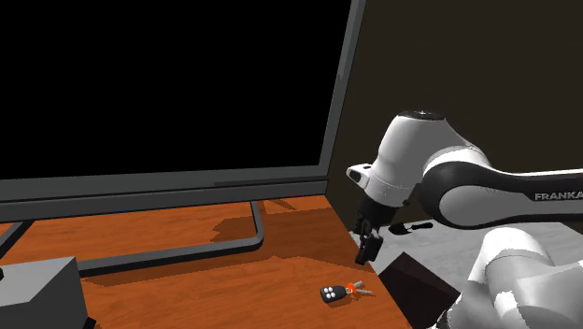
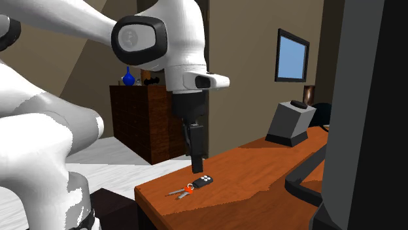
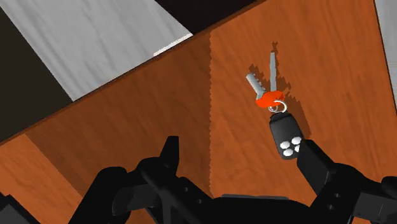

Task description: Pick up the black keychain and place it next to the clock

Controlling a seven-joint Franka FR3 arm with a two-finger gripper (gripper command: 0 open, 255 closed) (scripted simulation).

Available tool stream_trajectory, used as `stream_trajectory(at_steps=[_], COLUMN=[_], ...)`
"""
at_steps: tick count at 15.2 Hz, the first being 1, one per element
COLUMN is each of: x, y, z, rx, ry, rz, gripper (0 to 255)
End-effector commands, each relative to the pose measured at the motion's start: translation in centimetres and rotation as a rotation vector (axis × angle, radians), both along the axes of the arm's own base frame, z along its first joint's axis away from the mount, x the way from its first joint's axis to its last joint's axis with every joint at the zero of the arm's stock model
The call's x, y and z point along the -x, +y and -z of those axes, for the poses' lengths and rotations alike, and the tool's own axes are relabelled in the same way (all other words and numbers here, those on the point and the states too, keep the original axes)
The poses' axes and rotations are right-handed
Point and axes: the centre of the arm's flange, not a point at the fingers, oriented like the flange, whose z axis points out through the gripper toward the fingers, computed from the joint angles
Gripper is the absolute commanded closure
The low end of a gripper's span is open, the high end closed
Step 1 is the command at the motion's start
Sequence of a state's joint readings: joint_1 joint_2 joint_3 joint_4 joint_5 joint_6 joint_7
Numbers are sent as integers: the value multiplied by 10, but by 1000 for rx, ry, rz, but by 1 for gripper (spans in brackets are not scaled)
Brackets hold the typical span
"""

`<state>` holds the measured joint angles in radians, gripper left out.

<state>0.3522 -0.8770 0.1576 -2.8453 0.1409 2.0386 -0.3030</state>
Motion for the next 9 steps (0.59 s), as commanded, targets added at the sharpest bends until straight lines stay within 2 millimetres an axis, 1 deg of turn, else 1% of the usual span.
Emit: stream_trajectory(at_steps=[1,4,9], x=[15,35,34], y=[15,32,33], z=[21,48,74], rx=[3,8,8], ry=[-5,-11,-11], rz=[-73,-174,-174], gripper=[0,0,0])
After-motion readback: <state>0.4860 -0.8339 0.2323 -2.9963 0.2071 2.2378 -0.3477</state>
